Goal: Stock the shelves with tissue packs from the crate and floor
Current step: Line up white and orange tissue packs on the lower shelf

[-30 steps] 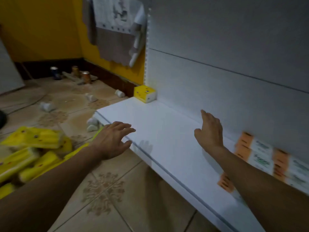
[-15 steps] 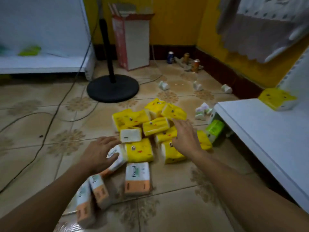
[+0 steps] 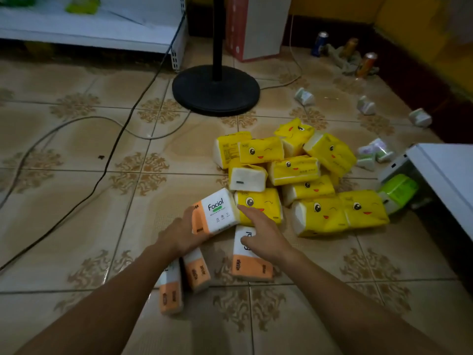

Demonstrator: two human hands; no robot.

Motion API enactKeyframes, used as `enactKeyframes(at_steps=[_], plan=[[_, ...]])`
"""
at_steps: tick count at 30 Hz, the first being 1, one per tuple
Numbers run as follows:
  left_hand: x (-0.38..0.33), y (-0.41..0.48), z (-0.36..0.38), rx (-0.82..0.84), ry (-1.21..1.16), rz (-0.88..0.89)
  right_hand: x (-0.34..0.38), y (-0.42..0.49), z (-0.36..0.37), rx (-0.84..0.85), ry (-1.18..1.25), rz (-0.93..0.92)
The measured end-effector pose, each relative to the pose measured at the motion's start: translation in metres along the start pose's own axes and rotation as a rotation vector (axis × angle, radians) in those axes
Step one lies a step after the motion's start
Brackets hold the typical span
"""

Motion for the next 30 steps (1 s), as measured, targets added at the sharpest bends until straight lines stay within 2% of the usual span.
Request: enactKeyframes(at_steps=[2, 5, 7, 9, 12, 15, 19, 24, 27, 30], plan=[[-0.004, 0.002, 0.01, 0.084, 0.046, 0.028, 0.003, 0.005, 0.015, 0.036, 0.021, 0.017], [-0.016, 0.007, 0.011, 0.065, 0.116, 0.096, 0.002, 0.009, 0.026, 0.022, 0.061, 0.05], [-0.023, 0.009, 0.002, -0.023, 0.121, 0.133, 0.003, 0.009, 0.015, -0.049, 0.107, 0.062], [-0.034, 0.006, -0.015, -0.16, 0.025, 0.173, 0.004, 0.007, -0.004, -0.147, 0.142, 0.059], [-0.066, -0.009, -0.04, -0.377, -0.132, 0.322, 0.004, 0.001, -0.037, -0.29, 0.162, 0.048], [-0.103, -0.02, -0.049, -0.457, -0.208, 0.436, 0.002, -0.005, -0.07, -0.38, 0.179, 0.038], [-0.163, -0.032, -0.044, -0.445, -0.265, 0.557, -0.01, -0.02, -0.133, -0.457, 0.193, 0.027], [-0.279, -0.057, -0.02, -0.374, -0.234, 0.78, -0.052, -0.067, -0.236, -0.569, 0.151, 0.073], [-0.367, -0.088, -0.001, -0.345, -0.195, 0.949, -0.084, -0.112, -0.314, -0.699, 0.136, 0.091], [-0.452, -0.137, 0.022, -0.313, -0.205, 1.089, -0.134, -0.171, -0.385, -0.865, 0.217, 0.211]])
Point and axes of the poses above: each hand's wrist, its own y-axis towards the middle knuckle, its own z-axis out of the palm, x = y × z, the point moved 10 cm from there along y, towards the middle knuckle, and after that the axes turned 14 degrees about -x, right-handed, at the moved point
